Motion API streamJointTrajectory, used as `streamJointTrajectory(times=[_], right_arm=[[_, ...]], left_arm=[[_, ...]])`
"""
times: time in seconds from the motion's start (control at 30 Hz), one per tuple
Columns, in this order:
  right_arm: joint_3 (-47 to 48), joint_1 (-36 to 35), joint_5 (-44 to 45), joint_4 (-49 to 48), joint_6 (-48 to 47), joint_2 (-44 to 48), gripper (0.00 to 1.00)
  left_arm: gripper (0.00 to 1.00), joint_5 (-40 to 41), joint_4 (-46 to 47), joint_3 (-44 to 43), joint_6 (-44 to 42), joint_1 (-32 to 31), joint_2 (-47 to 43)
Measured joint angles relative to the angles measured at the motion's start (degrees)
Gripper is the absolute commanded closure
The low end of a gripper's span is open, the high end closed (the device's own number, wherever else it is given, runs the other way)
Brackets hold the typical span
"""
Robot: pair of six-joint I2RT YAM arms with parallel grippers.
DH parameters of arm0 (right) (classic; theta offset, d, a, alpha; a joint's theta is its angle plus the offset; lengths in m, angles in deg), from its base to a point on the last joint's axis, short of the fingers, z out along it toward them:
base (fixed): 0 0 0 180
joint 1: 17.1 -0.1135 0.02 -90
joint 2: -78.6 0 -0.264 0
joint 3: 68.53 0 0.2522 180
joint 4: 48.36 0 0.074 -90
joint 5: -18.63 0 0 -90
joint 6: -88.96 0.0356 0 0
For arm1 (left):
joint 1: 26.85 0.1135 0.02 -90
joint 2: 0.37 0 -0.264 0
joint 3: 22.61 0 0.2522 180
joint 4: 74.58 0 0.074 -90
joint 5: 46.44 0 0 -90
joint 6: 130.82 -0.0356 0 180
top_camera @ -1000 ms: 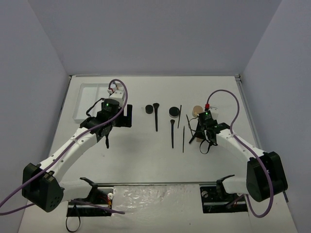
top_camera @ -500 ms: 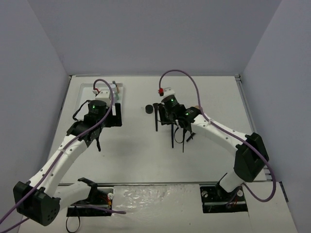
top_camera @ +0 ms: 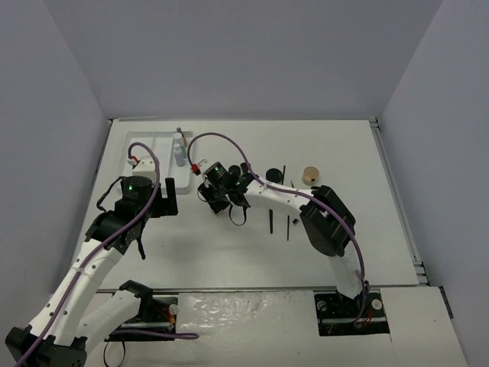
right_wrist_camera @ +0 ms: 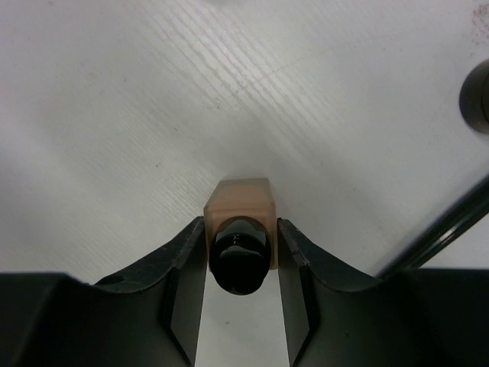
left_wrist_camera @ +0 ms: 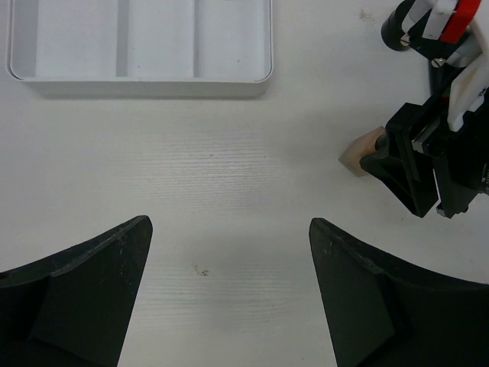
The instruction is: Organize the makeup
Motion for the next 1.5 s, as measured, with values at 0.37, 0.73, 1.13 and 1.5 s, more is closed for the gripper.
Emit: streamJointTrajectory(times=[0.37,0.73,1.13,1.5], right_arm=[[0.1,0.0,-0.5,-2.2,-2.1,-0.9,0.24],[-4.2,-0.4,0.6,-1.8,-1.6,12.0,0.00],[-16.4,2.7,19.9,-2.2,0.2,47.4,0.00],[-23.4,9.4,32.9,-0.3,0.7,70.3,0.00]], left_arm=[[0.19,0.1,-0.8,2.0,0.5,0.1,-1.3],[0.18,-1.9,1.5,2.4,0.4,0.1,0.8],[0.18,-7.6,9.3,2.4,0.2,-0.7,13.0],[0.19,-5.7,18.8,1.3,-0.7,-10.0,28.0]])
